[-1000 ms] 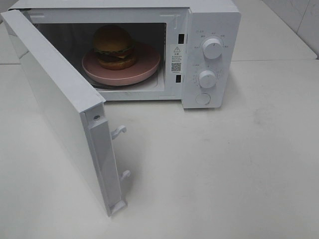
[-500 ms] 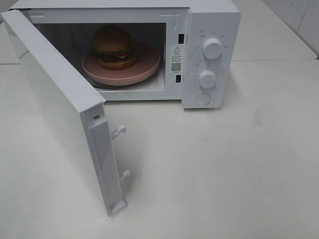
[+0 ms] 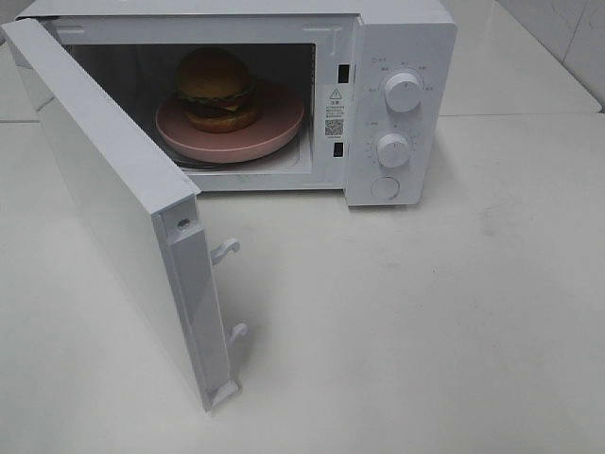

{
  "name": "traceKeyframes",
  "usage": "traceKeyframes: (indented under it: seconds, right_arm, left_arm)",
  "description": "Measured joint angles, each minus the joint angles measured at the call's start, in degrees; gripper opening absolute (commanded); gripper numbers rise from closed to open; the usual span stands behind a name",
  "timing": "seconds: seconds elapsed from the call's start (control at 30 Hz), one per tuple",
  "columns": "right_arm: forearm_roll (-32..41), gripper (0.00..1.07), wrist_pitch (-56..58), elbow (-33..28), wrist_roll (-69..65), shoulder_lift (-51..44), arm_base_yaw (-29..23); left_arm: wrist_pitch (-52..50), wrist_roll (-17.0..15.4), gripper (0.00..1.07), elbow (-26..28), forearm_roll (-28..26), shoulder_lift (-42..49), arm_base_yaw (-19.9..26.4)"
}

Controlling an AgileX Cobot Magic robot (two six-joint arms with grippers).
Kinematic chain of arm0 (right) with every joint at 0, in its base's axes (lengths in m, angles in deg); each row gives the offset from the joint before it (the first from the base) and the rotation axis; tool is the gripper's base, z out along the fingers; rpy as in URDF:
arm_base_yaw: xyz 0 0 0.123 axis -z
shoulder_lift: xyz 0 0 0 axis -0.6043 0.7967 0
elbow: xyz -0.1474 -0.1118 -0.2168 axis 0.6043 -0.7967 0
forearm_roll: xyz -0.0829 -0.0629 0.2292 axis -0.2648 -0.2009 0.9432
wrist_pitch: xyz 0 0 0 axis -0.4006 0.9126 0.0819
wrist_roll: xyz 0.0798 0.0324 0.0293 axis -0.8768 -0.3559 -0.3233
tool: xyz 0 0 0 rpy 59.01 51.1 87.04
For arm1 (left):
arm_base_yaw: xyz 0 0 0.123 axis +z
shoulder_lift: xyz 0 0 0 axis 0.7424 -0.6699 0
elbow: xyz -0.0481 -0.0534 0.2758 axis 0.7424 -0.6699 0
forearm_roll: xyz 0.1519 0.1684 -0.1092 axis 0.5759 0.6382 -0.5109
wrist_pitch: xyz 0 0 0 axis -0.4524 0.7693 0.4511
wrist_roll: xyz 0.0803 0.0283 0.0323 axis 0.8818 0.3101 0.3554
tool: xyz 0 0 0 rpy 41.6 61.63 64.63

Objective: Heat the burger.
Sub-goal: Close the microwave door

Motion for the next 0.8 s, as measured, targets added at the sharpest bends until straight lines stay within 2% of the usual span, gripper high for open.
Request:
traceKeyframes:
  seconds: [0.63, 0.8]
  right_arm:
    - [0.0, 0.76, 0.0, 0.0, 0.0, 0.0, 0.0]
    - [0.0, 0.76, 0.0, 0.0, 0.0, 0.0, 0.0]
  left_arm:
    - [0.0, 0.0, 1.0, 0.0, -0.17, 0.0, 0.0]
    - [-0.23, 0.0, 0.98, 0.69, -0.46, -2.92, 0.0]
